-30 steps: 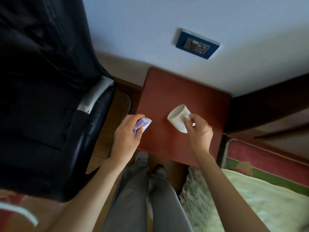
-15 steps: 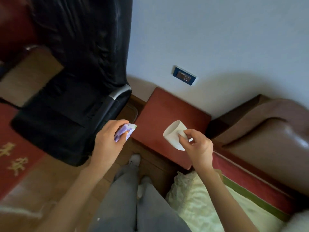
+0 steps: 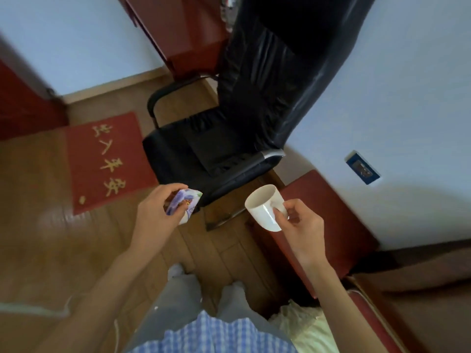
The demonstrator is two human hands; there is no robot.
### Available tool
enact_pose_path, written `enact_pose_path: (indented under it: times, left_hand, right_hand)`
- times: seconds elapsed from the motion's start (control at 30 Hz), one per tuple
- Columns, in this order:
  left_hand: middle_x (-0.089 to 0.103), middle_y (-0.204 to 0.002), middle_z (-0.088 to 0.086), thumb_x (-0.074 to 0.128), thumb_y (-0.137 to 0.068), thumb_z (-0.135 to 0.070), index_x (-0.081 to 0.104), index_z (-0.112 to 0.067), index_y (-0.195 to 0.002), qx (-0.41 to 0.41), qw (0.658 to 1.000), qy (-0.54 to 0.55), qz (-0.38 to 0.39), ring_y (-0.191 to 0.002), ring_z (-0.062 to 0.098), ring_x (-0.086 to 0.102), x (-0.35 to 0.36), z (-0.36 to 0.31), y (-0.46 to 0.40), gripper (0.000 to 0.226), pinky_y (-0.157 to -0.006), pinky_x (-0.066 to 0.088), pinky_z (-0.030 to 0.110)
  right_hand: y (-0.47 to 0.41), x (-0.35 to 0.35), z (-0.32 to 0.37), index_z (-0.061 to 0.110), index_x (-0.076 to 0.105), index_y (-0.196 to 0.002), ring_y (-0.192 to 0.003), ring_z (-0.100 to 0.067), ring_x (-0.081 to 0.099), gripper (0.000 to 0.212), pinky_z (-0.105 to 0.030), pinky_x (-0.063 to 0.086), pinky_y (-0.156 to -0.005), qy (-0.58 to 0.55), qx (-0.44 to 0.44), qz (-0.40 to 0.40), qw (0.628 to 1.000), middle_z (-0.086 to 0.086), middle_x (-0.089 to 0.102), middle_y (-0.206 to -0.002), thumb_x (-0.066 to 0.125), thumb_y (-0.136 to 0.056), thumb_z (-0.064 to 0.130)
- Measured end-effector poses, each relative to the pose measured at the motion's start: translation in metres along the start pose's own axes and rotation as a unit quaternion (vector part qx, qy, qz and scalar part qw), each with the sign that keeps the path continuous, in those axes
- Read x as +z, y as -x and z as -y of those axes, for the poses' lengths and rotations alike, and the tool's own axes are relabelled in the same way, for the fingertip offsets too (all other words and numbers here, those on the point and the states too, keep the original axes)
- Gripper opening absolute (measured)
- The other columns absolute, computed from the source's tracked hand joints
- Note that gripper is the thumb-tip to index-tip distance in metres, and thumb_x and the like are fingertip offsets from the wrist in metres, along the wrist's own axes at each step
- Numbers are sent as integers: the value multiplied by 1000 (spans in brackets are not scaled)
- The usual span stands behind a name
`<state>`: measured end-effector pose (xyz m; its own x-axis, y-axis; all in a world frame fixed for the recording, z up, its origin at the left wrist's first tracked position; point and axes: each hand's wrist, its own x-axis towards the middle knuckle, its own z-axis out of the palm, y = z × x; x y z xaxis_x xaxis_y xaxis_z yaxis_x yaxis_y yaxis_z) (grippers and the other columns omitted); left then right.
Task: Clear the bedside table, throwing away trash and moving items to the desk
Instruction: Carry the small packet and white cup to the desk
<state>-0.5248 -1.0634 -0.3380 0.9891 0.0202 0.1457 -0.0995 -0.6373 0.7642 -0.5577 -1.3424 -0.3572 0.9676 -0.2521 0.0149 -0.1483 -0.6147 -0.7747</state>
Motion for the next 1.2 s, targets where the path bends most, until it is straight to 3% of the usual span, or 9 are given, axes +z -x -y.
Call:
enact_pose_path:
  times: [0.23,0.43,0.57,0.83,1.03,1.2]
  left_hand:
    - [66,-103,-6,66,-84,-9,65,-19,-106,-68,997,15,-44,-93,4,59,-76,67,11,24,-80,47,21]
    - [65,-101,-10,66,-85,-10,63,-25,-105,-106,991,49,-69,-93,2,61,-152,136,3,25,-78,49,23]
    - [65,-103,-11,66,-83,-7,65,-21,-107,-113,989,49,-84,-95,3,61,-200,184,-7,28,-80,50,24]
    - [68,-100,-6,67,-83,-6,65,-17,-107,-135,982,65,-117,-89,-7,61,-263,242,-40,27,-71,47,9]
    - [66,-101,-5,69,-81,-6,65,-17,-107,-154,974,62,-157,-86,-4,60,-282,276,-93,29,-69,44,4]
    - [68,-103,-2,70,-81,-7,65,-16,-109,-152,975,42,-154,-87,-2,62,-289,309,-166,30,-70,49,11]
  right_hand:
    - [-12,81,79,16,63,-83,-65,-3,56,13,-11,43,-56,3,-75,54,996,4,64,-76,70,-81,26]
    - [-8,170,156,14,62,-84,-64,-2,56,17,-14,44,-53,-4,-76,65,995,4,62,-75,69,-82,30]
    - [-4,228,206,15,60,-85,-70,-5,57,13,-8,44,-56,-17,-78,73,994,5,61,-78,69,-83,26]
    - [-22,308,278,25,56,-83,-76,-4,60,12,-17,50,-59,-39,-102,100,989,11,61,-80,67,-83,28]
    - [-71,358,315,19,59,-85,-74,-5,60,10,-16,49,-57,-48,-119,119,985,6,63,-81,67,-84,26]
    - [-138,402,345,21,59,-86,-75,-2,60,10,-14,50,-59,-65,-117,136,982,9,63,-82,68,-84,26]
